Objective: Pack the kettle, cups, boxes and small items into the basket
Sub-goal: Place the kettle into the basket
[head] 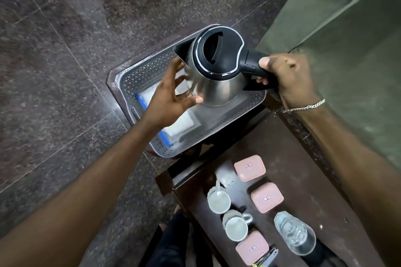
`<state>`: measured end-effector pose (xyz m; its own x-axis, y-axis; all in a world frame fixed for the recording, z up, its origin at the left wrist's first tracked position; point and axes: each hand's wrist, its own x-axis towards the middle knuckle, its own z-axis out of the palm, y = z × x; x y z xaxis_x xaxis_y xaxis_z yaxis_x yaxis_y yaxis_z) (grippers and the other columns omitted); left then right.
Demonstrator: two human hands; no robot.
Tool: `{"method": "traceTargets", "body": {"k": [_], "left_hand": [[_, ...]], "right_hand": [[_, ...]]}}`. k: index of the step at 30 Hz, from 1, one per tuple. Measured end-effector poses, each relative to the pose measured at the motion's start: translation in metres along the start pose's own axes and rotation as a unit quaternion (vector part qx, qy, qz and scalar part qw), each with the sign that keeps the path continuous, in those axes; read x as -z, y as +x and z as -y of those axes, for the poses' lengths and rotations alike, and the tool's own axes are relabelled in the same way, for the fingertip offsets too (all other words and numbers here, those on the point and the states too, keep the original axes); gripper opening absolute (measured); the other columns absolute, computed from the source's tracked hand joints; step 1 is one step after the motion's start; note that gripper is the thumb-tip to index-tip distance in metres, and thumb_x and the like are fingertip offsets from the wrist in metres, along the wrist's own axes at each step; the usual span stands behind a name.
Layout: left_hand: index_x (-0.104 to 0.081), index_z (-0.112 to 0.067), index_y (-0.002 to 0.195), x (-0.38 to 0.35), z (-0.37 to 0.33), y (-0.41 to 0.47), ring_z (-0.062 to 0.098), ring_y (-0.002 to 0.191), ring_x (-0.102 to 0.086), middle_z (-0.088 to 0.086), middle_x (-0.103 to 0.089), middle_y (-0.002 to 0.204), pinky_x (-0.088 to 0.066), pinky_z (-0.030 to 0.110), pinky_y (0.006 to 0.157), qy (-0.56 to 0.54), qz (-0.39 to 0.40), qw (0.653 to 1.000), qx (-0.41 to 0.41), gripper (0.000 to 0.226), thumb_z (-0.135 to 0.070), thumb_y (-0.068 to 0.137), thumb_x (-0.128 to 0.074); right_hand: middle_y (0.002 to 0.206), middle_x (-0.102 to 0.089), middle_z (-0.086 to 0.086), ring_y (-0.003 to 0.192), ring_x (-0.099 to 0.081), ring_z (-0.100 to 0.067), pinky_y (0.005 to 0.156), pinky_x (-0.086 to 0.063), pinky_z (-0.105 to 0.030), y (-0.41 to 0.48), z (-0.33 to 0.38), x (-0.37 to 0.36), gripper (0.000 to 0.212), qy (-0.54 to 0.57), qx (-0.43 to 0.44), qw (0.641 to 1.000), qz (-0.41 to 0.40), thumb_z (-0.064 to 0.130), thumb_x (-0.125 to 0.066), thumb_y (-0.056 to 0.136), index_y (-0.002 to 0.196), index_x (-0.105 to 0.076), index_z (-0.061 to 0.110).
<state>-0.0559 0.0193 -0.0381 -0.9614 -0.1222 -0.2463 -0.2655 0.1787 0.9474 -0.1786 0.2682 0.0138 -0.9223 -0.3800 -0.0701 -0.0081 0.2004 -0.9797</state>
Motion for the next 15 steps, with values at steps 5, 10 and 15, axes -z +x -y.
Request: {"method": "traceTargets", "body": {"k": [5,10,15], "left_hand": [[-0.018,-0.019,0.162,-0.003,0.009,0.007,0.018,0.144,-0.048,0.006,-0.034,0.162,-0.057,0.045,0.107,-0.008,0.000,1.000,0.008,0.101,-0.013,0.087,-0.085],[-0.024,-0.035,0.158,-0.004,0.015,0.012,-0.001,0.133,-0.054,-0.004,-0.039,0.156,-0.059,0.026,0.096,-0.027,0.002,1.000,-0.002,0.096,-0.018,0.086,-0.086],[-0.028,-0.050,0.154,-0.003,0.013,0.013,-0.002,0.133,-0.052,-0.005,-0.038,0.158,-0.058,0.023,0.094,-0.027,0.003,1.000,0.006,0.098,-0.030,0.079,-0.087]], "right_hand": [[0.059,-0.061,-0.017,0.053,-0.051,-0.020,0.054,-0.038,-0.032,0.005,-0.006,-0.002,0.050,-0.005,-0.017,1.000,-0.004,0.033,-0.062,0.082,0.067,-0.063,-0.015],[0.053,-0.064,0.001,0.050,-0.052,-0.016,0.053,-0.040,-0.030,0.011,-0.012,0.000,0.034,0.005,-0.052,0.999,-0.014,0.031,-0.062,0.083,0.058,-0.066,0.008],[0.058,-0.066,-0.009,0.054,-0.053,-0.023,0.059,-0.039,-0.037,0.009,-0.016,0.005,0.035,-0.002,-0.061,0.998,-0.015,0.030,-0.059,0.084,0.060,-0.066,0.005]]}}
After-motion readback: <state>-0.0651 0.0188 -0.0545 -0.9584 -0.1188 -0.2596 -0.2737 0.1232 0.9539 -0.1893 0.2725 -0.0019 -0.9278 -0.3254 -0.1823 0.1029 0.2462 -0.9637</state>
